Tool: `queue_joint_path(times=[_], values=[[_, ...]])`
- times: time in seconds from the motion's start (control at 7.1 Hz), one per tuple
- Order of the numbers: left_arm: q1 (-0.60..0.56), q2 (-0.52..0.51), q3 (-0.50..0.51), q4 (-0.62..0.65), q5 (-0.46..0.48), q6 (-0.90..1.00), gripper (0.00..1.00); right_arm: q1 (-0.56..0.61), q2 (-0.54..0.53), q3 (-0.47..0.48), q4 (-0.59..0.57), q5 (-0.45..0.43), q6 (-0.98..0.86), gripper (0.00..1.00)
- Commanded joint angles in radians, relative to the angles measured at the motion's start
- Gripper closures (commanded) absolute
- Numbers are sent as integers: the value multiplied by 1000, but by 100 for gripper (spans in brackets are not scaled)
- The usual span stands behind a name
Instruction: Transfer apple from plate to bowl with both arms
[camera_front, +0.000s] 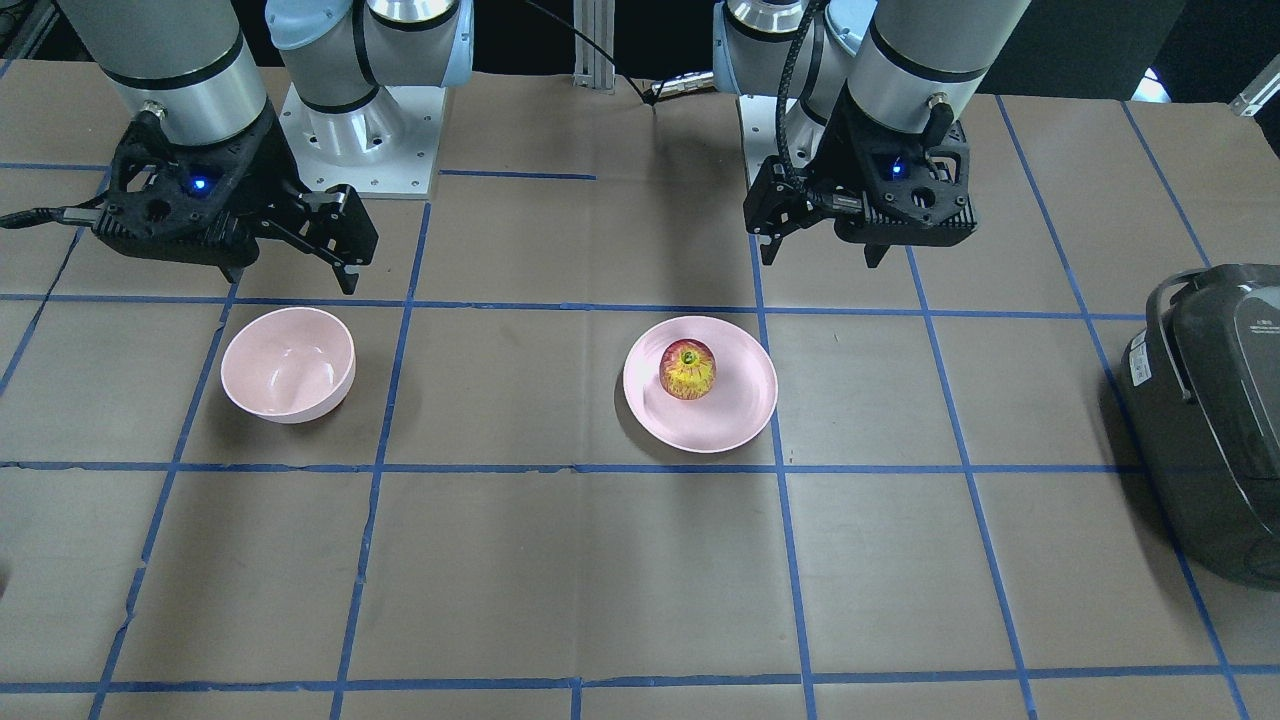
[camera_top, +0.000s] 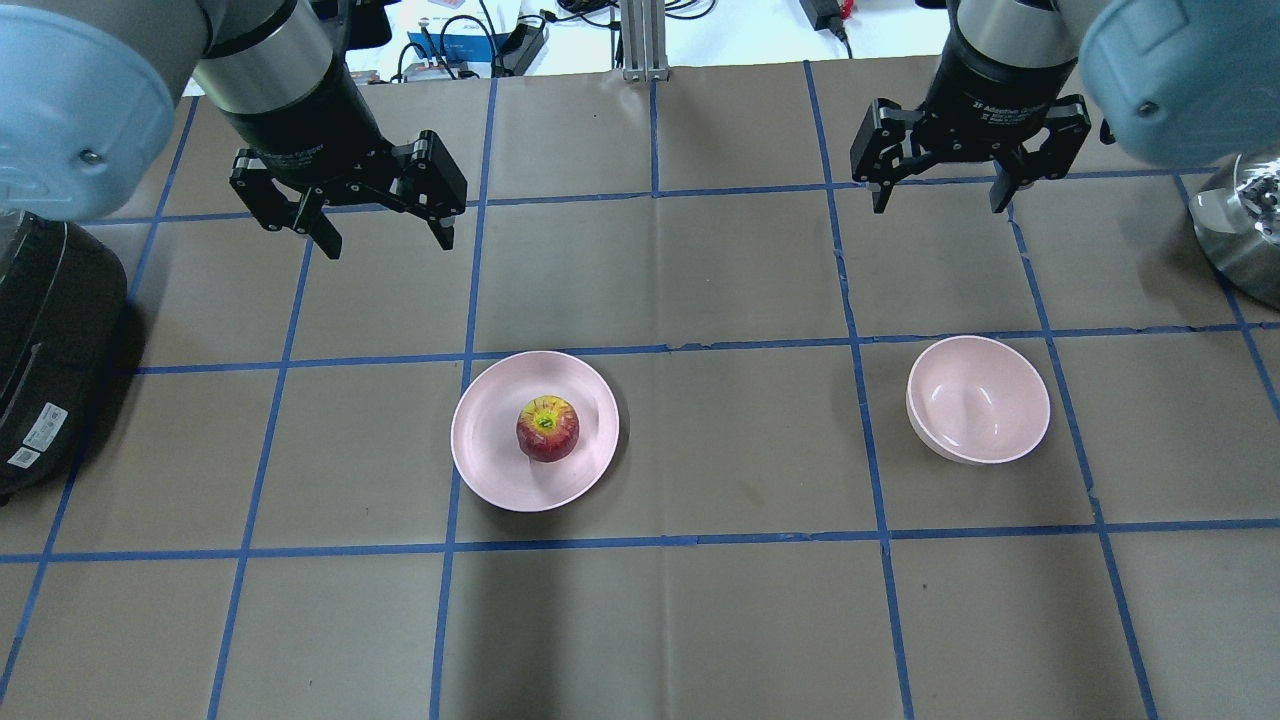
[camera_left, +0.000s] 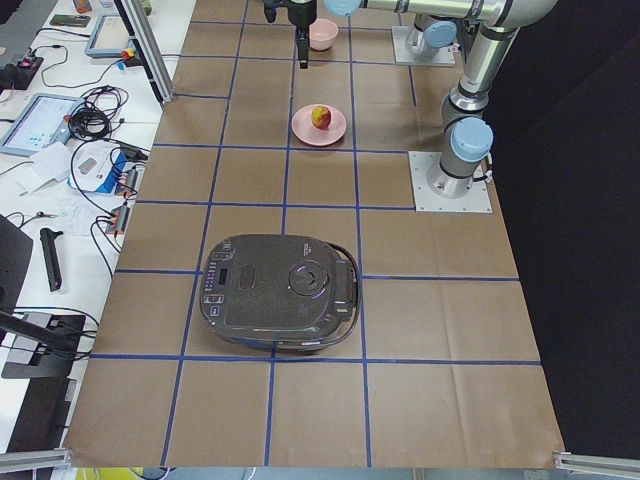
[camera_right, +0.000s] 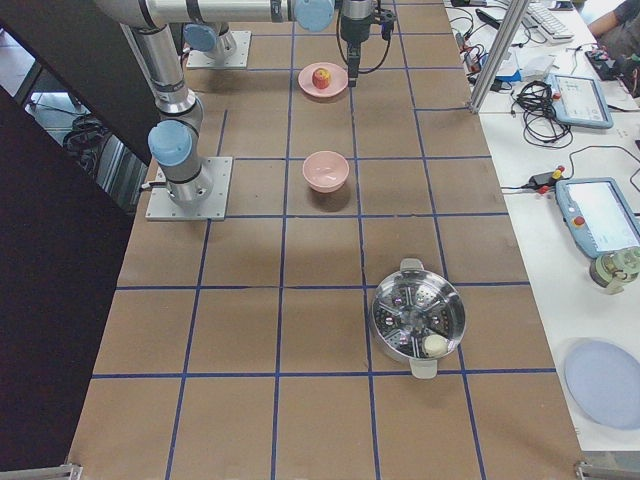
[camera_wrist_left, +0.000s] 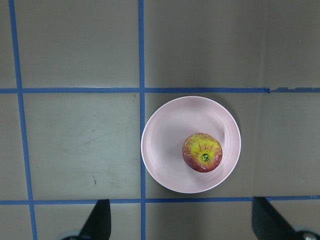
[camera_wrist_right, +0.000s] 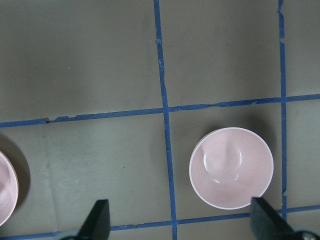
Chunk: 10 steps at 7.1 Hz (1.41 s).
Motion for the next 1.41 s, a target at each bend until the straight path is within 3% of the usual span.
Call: queue_joint_path(times=[0.0,1.27], values=[[0,0,0,0,0,0,0,1,1,2,2,-2,-13,0],[-3,-2,0,0,0,0,0,-11,12,27,-9,0,-103,0]])
